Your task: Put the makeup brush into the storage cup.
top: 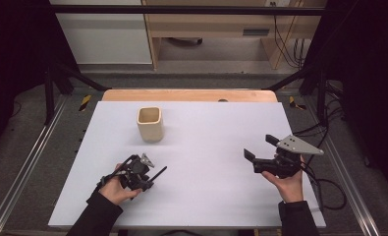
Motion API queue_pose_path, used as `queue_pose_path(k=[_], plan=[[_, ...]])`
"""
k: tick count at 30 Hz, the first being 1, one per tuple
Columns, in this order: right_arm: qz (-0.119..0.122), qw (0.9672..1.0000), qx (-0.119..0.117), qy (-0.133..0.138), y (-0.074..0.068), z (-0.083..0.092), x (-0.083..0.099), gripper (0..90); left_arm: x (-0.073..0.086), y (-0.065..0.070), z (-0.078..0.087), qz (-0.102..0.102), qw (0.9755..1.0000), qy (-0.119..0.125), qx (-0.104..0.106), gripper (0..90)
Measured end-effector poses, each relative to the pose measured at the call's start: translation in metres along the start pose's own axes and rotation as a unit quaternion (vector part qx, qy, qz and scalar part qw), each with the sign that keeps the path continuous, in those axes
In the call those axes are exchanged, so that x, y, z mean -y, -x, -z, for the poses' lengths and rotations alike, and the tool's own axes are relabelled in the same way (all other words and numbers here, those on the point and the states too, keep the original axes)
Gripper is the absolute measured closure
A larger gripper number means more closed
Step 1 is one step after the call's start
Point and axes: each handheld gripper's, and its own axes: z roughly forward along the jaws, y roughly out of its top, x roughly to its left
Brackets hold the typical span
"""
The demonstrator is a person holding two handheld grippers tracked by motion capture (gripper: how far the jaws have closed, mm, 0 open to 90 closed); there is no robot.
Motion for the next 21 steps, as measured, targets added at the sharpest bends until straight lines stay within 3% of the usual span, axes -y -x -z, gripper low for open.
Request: queue_pose_path(k=[21], plan=[[0.000,1.0000,0.000,-0.002,-0.0005,-0.0008,0.0003,7.5,0.0003,0.0038,-0.0024,-0.004,1.0000,-0.005,-0.005,77.5]])
